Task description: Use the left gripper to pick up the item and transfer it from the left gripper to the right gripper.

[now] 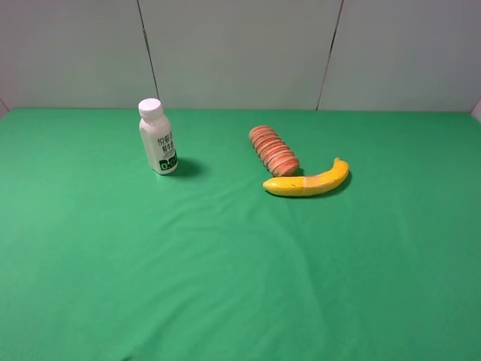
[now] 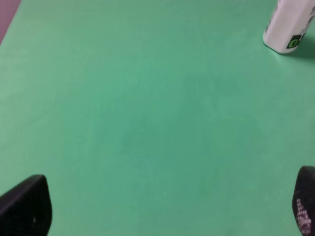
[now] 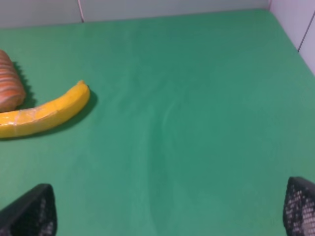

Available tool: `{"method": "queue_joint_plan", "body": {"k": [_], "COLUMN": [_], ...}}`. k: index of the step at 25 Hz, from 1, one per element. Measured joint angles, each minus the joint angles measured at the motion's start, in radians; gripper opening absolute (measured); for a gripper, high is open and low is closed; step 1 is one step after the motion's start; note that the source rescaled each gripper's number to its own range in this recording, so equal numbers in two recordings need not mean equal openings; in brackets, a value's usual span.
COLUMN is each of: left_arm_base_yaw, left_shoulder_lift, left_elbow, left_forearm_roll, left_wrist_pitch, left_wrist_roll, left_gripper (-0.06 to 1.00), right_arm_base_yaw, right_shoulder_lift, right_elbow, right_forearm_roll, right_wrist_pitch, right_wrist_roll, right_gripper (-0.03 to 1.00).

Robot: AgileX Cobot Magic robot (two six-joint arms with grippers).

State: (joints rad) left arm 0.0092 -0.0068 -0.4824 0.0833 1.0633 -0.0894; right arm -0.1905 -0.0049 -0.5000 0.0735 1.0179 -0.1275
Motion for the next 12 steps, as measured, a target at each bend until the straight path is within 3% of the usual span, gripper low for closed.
{"method": "queue_joint_plan", "body": {"k": [12], "left_arm_base_yaw": [0.0], "left_shoulder_lift": [0.0], "left_elbow": [0.0], "left_forearm_roll": [0.0], "left_wrist_pitch": [0.0], "left_wrist_roll": [0.0], "left_gripper": [0.97], "right_arm_base_yaw": [0.0], "right_shoulder_lift": [0.0], "right_elbow": [0.0], "right_forearm_roll": [0.0], "right_wrist_pitch": [-0.001], "right_wrist_roll": [0.0], "right_gripper": [1.0]}}
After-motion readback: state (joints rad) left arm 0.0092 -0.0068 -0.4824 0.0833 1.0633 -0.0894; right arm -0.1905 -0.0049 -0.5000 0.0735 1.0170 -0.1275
